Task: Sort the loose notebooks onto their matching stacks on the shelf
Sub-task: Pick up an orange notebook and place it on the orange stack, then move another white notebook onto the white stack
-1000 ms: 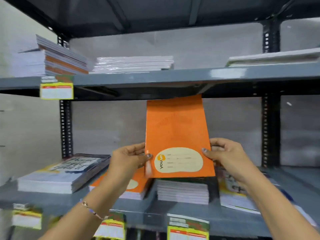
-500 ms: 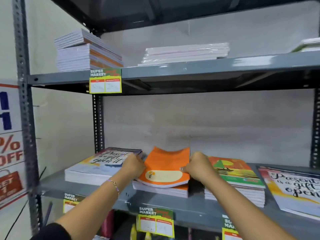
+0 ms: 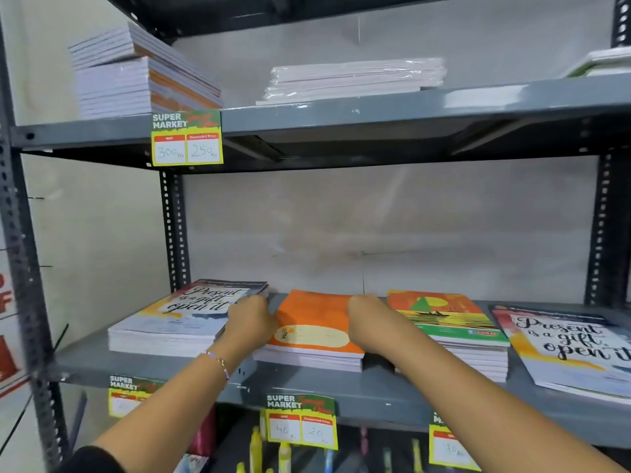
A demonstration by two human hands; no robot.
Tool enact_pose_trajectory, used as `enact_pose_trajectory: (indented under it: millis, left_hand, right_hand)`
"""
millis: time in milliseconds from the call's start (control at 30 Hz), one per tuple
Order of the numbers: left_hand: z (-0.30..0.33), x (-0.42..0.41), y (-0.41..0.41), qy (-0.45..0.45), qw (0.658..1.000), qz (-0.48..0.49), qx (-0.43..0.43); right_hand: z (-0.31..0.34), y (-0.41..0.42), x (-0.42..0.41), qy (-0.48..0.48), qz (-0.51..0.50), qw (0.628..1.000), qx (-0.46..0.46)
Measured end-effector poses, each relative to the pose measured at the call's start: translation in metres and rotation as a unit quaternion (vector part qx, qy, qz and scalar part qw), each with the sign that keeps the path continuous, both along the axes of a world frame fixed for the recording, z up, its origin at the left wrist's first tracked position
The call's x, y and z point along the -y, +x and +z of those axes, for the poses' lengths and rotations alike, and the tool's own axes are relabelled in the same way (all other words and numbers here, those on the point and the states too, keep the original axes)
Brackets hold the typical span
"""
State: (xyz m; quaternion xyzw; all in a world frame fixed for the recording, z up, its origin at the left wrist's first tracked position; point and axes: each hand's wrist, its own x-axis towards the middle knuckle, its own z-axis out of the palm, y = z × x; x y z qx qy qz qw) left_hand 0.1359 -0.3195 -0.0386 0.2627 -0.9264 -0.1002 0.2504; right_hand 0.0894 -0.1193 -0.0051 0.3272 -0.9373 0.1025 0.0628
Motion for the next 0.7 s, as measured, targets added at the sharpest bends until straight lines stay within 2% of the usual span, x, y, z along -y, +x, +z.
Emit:
enact_pose_trajectory:
  millis: [33, 100, 167, 233, 333, 400, 433, 467, 533, 633, 700]
  left_hand:
    - [0.001, -0.008, 0.003, 0.011, 0.998, -0.01, -0.057]
    - [0.008, -0.036, 0.008, 0.098, 0.976, -0.057, -0.184]
    - [0.02, -0.074, 0.01, 0.185, 0.938, -0.123, -0.268]
    - [0.034, -0.12, 0.006, 0.292, 0.88, -0.213, -0.309]
    - [0.047, -0.192, -0.003, 0.457, 0.774, -0.328, -0.292]
    - [0.05, -0.237, -0.014, 0.539, 0.719, -0.372, -0.234]
    - [0.049, -0.258, -0.022, 0.564, 0.704, -0.383, -0.198]
    - [0.048, -0.28, -0.031, 0.577, 0.701, -0.385, -0.166]
    - [0.04, -0.318, -0.052, 0.571, 0.725, -0.371, -0.104]
    - [0.017, -0.363, -0.088, 0.475, 0.811, -0.341, 0.014]
    - [0.001, -0.381, -0.105, 0.387, 0.863, -0.309, 0.098]
  right_hand:
    - [0.002, -0.001, -0.012, -0.054, 0.009, 0.998, -0.016]
    - [0.006, -0.006, -0.043, -0.18, 0.004, 0.982, -0.052]
    - [0.011, -0.015, -0.086, -0.259, -0.027, 0.963, -0.073]
    - [0.014, -0.029, -0.134, -0.299, -0.085, 0.948, -0.07]
    - [0.007, -0.059, -0.217, -0.306, -0.182, 0.933, -0.047]
    - [-0.002, -0.078, -0.269, -0.273, -0.254, 0.928, -0.015]
    - [-0.007, -0.088, -0.29, -0.251, -0.285, 0.925, -0.003]
    - [-0.013, -0.095, -0.309, -0.224, -0.315, 0.922, 0.011]
    - [-0.024, -0.103, -0.335, -0.153, -0.353, 0.922, 0.047]
    - [-0.039, -0.108, -0.354, -0.088, -0.359, 0.926, 0.077]
    - [-0.045, -0.11, -0.356, -0.076, -0.355, 0.93, 0.053]
